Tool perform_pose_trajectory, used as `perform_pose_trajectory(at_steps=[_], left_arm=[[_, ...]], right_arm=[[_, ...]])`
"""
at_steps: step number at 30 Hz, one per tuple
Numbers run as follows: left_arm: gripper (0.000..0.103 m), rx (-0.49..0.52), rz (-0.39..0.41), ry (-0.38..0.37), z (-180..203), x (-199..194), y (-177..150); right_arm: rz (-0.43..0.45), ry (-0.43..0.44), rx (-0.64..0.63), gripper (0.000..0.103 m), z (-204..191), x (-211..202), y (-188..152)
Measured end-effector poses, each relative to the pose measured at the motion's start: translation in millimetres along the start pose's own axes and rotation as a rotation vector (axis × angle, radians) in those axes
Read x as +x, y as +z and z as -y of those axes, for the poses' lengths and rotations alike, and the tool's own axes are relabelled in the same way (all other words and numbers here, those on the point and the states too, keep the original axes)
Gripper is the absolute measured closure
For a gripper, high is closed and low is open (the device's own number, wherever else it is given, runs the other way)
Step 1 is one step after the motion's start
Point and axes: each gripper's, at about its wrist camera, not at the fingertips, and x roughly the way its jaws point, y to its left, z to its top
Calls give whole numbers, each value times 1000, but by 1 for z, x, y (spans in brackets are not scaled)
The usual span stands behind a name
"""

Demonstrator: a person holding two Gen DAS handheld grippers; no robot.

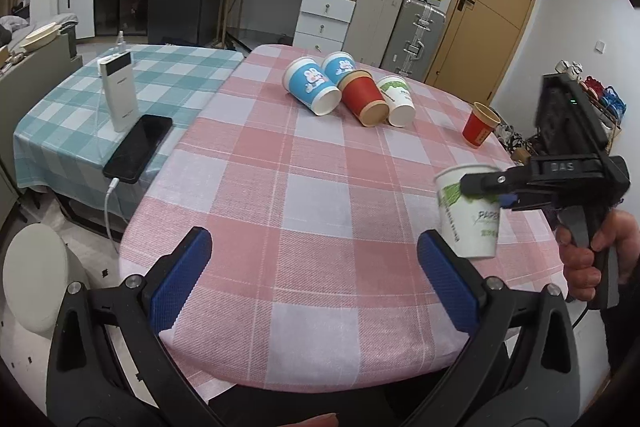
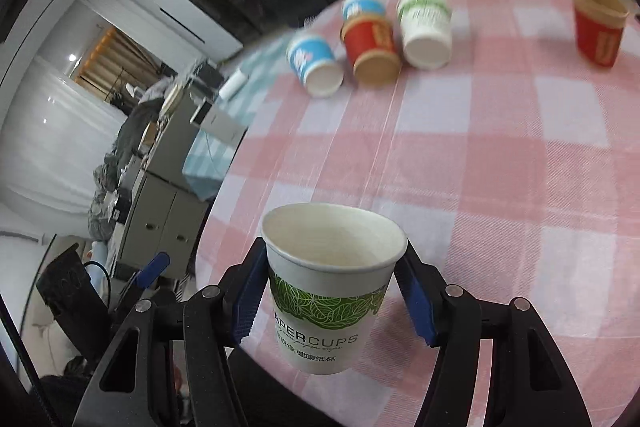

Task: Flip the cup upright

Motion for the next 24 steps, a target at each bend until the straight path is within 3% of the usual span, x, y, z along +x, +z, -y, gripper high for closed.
perform_pose_trajectory(at_steps=[7, 13, 22, 24], left_arm=[[0, 30, -20, -6, 24, 28, 20], [0, 46, -27, -10, 46, 48, 35], [0, 67, -66, -8, 70, 85, 43], [0, 68, -73, -7, 73, 93, 44]], right_arm=[[233, -42, -53, 40, 18, -26, -8], [409, -157, -142, 40, 22, -28, -12], [463, -349, -256, 40, 26, -7, 4], [455, -347, -244, 40, 32, -1, 7]])
